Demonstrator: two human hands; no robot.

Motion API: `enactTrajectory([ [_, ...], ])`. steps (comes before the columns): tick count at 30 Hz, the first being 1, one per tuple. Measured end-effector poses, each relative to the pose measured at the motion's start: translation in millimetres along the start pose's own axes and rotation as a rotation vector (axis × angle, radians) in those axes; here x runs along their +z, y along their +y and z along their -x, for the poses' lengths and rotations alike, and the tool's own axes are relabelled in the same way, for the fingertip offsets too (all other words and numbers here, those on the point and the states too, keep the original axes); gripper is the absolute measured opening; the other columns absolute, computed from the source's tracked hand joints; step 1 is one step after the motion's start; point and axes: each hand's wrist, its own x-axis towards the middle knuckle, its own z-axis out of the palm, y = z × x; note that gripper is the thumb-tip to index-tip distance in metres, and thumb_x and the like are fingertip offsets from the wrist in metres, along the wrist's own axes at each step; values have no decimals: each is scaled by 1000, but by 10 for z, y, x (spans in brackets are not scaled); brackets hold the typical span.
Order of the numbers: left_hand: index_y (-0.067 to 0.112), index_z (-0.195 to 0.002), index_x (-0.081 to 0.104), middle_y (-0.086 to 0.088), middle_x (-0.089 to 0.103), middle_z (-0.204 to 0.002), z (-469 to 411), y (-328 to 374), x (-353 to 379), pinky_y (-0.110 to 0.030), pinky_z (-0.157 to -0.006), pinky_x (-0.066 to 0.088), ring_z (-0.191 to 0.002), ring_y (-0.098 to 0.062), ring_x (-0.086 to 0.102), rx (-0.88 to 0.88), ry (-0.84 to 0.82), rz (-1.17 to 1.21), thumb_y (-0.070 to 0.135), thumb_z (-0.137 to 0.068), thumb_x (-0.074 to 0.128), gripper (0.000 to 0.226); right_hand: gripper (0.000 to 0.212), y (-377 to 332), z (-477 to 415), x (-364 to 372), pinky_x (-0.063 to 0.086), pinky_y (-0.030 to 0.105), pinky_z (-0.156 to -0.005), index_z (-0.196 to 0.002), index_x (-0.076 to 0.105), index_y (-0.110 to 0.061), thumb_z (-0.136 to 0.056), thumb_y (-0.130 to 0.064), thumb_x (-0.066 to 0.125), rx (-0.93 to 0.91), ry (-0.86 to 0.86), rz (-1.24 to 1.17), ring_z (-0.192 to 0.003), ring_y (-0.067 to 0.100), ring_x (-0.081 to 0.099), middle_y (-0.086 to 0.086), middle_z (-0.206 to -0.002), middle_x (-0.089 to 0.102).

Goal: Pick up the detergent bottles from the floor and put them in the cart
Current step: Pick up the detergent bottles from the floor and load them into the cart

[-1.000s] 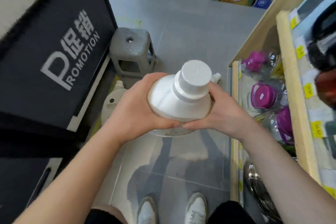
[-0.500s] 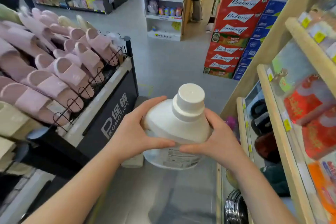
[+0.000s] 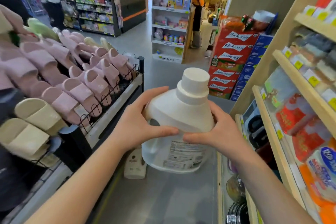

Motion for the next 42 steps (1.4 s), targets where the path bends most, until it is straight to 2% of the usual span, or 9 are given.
enactTrajectory([
  [4, 58, -135, 58, 26, 62, -137, 222, 92, -210, -31, -109, 50, -131, -1, 58, 6, 76, -28, 50, -54, 97, 91, 98, -156, -35, 166, 58, 40, -98, -133, 62, -49, -43, -50, 100, -47, -65, 0, -116, 2, 67, -19, -129, 70],
  [9, 53, -139, 57, 29, 59, -140, 558, 242, -474, -20, -110, 47, -135, 4, 54, -7, 227, -111, 51, -56, 97, 92, 101, -346, -168, 433, 57, 40, -100, -132, 63, -45, -38, -53, 98, -157, -203, -30, -118, 4, 67, -14, -131, 70],
  [12, 42, -144, 56, 23, 58, -146, 797, 364, -590, -22, -114, 45, -139, 0, 52, -52, 319, -181, 47, -60, 100, 96, 101, -440, -238, 617, 55, 31, -95, -131, 63, -46, -36, -55, 97, -235, -304, -72, -116, 0, 67, -16, -129, 71],
  [16, 43, -142, 57, 29, 59, -141, 1150, 627, -634, -13, -107, 45, -135, 6, 53, -155, 461, -272, 32, -62, 101, 92, 99, -561, -263, 827, 54, 28, -91, -128, 64, -47, -36, -55, 99, -297, -478, -162, -116, 2, 68, -14, -128, 72],
  [24, 46, -138, 60, 21, 64, -137, 2096, 1198, -360, -26, -105, 54, -132, -6, 60, -360, 780, -401, 40, -57, 102, 91, 99, -703, 64, 1270, 54, 27, -92, -129, 62, -50, -38, -57, 99, -438, -855, -249, -116, -2, 66, -16, -128, 69],
  [30, 45, -138, 61, 17, 63, -143, 2971, 1662, 10, -43, -113, 51, -136, -11, 59, -509, 1053, -495, 36, -57, 104, 92, 99, -871, 684, 1693, 54, 31, -95, -130, 60, -54, -39, -57, 99, -542, -1149, -282, -116, -1, 65, -19, -129, 67],
  [35, 51, -134, 61, 18, 65, -138, 3646, 2064, 334, -44, -111, 52, -132, -9, 61, -595, 1247, -560, 35, -58, 104, 90, 99, -1082, 1327, 1960, 52, 17, -89, -127, 60, -56, -38, -55, 105, -631, -1342, -298, -114, -7, 63, -20, -127, 67],
  [37, 50, -134, 62, 16, 67, -136, 3914, 2236, 441, -45, -111, 52, -131, -10, 62, -617, 1320, -568, 32, -57, 106, 91, 98, -1185, 1607, 2057, 52, 17, -90, -125, 60, -60, -37, -57, 102, -658, -1400, -311, -115, -6, 63, -22, -128, 67],
  [42, 48, -132, 62, 22, 68, -133, 4743, 2675, 688, -19, -104, 51, -127, -1, 63, -654, 1418, -629, 26, -51, 107, 95, 96, -1418, 2471, 2277, 51, 22, -88, -120, 56, -68, -38, -53, 104, -757, -1528, -321, -112, -8, 61, -31, -122, 63],
])
